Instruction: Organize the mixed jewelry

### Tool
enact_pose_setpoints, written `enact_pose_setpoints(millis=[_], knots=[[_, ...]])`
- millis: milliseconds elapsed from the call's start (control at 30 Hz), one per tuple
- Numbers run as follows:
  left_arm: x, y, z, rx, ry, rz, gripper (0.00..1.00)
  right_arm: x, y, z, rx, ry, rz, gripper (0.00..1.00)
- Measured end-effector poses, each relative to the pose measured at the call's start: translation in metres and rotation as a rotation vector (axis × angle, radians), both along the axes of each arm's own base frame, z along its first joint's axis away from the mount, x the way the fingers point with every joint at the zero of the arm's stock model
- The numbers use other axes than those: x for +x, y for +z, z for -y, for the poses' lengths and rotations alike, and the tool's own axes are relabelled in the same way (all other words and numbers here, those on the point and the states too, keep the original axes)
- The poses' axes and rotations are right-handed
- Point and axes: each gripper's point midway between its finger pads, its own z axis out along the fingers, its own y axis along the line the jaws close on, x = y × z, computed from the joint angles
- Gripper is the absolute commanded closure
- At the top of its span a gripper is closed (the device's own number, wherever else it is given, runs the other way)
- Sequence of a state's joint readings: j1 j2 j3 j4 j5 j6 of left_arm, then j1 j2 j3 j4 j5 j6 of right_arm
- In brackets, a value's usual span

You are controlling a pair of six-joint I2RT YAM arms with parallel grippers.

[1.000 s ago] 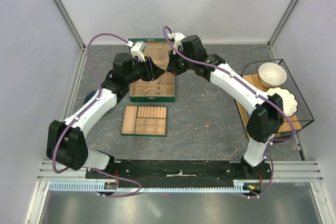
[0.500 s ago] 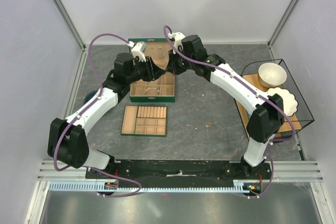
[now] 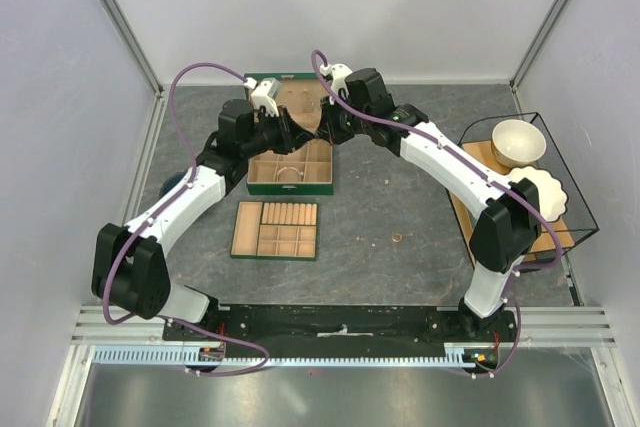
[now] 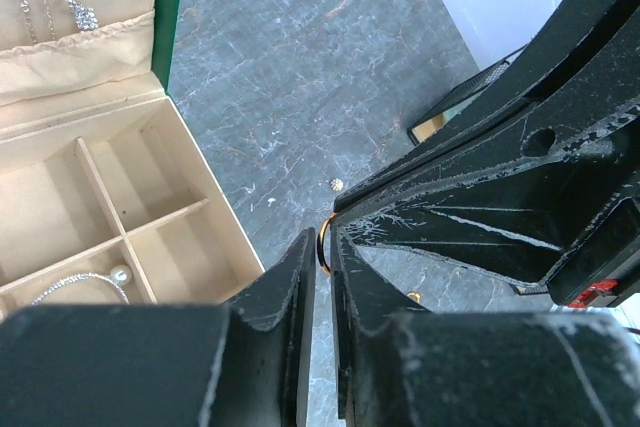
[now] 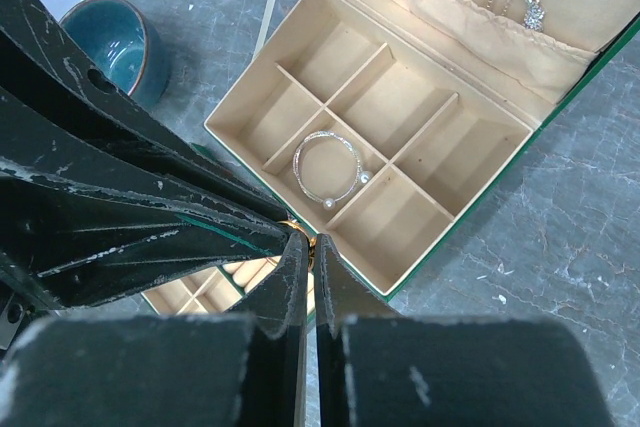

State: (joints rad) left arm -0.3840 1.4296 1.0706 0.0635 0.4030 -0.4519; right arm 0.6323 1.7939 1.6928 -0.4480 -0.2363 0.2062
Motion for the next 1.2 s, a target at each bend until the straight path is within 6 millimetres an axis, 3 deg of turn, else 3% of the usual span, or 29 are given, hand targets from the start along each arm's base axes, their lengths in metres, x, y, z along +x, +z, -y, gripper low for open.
enact_pose_setpoints(millis=[333, 433, 533, 633, 733, 1033, 1200], knots=[[0.0, 0.0, 0.0, -0.003, 0.0, -0.003, 0.83, 0.0, 0.0, 0.0, 0.0, 0.0, 0.0, 1.0], [-0.001, 0.0, 0.0, -0.004, -0.002, -0.004, 0.87, 0.0, 0.0, 0.0, -0.001, -0.001, 0.0, 1.0], [-0.001, 0.0, 0.001, -0.006, -0.003, -0.006, 0.99, 0.0, 0.0, 0.0, -0.001, 0.0, 0.0, 1.0], [-0.001, 0.0, 0.001, -0.009, -0.003, -0.005, 0.99, 0.0, 0.0, 0.0, -0.001, 0.0, 0.0, 0.97], [-0.001, 0.0, 0.001, -0.012, -0.002, -0.002, 0.98, 0.0, 0.0, 0.0, -0.001, 0.0, 0.001, 0.87], [-0.005, 0.006, 0.0, -0.018, -0.007, 0.015, 0.99, 0.001, 0.005, 0.006, -0.011, 0.0, 0.026, 0.42], [-0.006, 0.01, 0.0, -0.024, -0.013, 0.025, 0.98, -0.01, 0.021, 0.009, 0.014, 0.023, 0.049, 0.4]])
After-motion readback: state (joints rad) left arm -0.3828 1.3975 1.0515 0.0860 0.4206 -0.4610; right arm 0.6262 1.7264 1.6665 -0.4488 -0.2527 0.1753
